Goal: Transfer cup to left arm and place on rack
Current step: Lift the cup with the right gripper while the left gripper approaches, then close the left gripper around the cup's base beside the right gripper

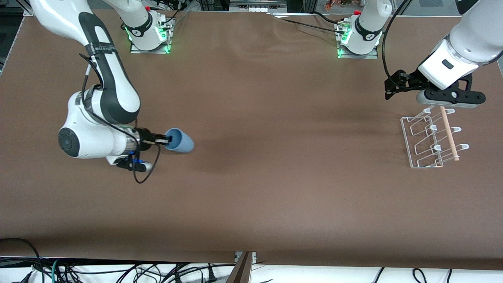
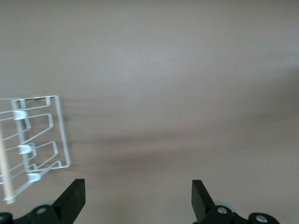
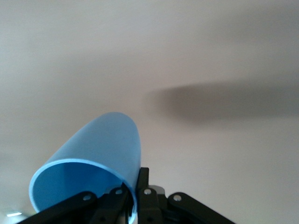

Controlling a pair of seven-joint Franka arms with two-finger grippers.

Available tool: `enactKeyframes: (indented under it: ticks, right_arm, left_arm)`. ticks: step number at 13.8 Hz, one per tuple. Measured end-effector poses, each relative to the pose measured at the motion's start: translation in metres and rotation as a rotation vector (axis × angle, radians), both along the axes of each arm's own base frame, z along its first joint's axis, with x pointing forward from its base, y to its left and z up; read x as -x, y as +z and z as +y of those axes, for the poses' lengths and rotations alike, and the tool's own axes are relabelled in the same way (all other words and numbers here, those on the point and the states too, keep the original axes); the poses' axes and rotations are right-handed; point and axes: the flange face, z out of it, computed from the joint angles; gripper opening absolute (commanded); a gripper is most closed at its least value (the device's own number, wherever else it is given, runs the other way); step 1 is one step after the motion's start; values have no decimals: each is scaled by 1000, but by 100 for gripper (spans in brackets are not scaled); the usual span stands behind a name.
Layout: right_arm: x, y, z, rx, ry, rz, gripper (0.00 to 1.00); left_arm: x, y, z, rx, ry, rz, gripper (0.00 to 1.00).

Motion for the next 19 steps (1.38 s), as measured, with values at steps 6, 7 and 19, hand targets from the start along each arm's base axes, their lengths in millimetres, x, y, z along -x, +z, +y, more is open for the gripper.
enactKeyframes:
  ticks: [6,7,19]
  right_arm:
    - [32,46,150,-194,-221,158,0]
    - [39,52,173,-243,-233,191,0]
    - [60,84,267,-367,-308,256,0]
  left_arm:
    - [-25,-64,-15,161,-185,114,100]
    - [-29,-76,-20,214,-202,133,100]
    - [-66,-132,-98,760,-950,-260,100]
